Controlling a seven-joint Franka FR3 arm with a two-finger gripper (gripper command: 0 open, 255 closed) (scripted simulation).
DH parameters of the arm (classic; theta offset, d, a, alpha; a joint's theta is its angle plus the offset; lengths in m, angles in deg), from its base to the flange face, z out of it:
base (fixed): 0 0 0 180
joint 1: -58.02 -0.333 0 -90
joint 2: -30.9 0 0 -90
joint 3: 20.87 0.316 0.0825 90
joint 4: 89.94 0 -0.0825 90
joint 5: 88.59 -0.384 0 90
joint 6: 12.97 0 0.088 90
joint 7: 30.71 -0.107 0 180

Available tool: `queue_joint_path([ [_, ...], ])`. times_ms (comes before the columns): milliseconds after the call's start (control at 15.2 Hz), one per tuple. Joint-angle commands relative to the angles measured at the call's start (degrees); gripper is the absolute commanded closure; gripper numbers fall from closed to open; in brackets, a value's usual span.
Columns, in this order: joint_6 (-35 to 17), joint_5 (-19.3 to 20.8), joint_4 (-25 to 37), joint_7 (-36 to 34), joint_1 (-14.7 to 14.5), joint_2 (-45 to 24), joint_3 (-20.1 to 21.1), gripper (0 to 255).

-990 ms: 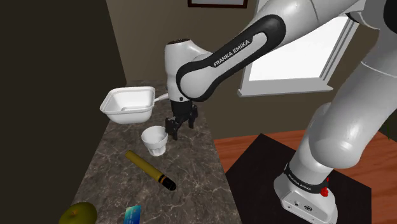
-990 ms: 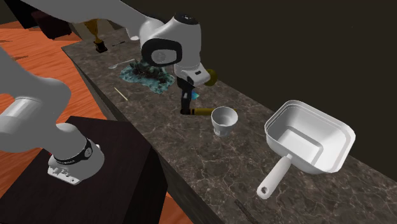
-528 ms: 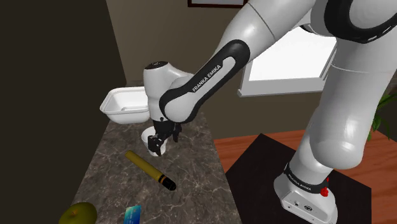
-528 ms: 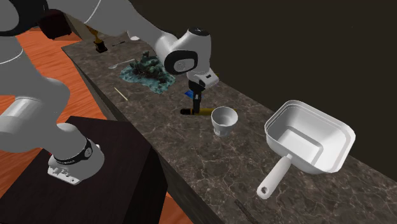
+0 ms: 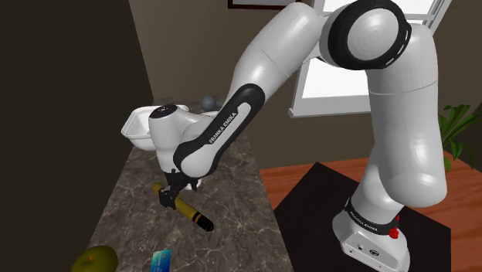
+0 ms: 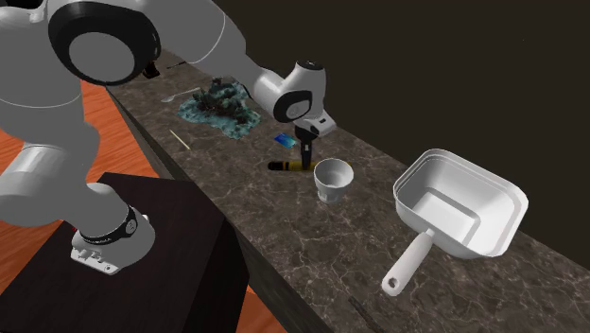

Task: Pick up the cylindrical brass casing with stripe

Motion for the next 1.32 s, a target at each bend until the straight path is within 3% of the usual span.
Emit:
queue_joint_path([
  [0, -0.5, 1.2, 2.0, -1.0, -1.1, -2.5, -0.6, 0],
  [528, -4.0, 3.1, 2.4, -2.3, -2.3, -6.6, -2.1, 0],
  [594, -4.0, 3.1, 2.4, -2.2, -2.2, -6.5, -2.1, 255],
  [1254, -3.4, 2.8, 2.3, -2.1, -2.1, -5.9, -1.9, 255],
])
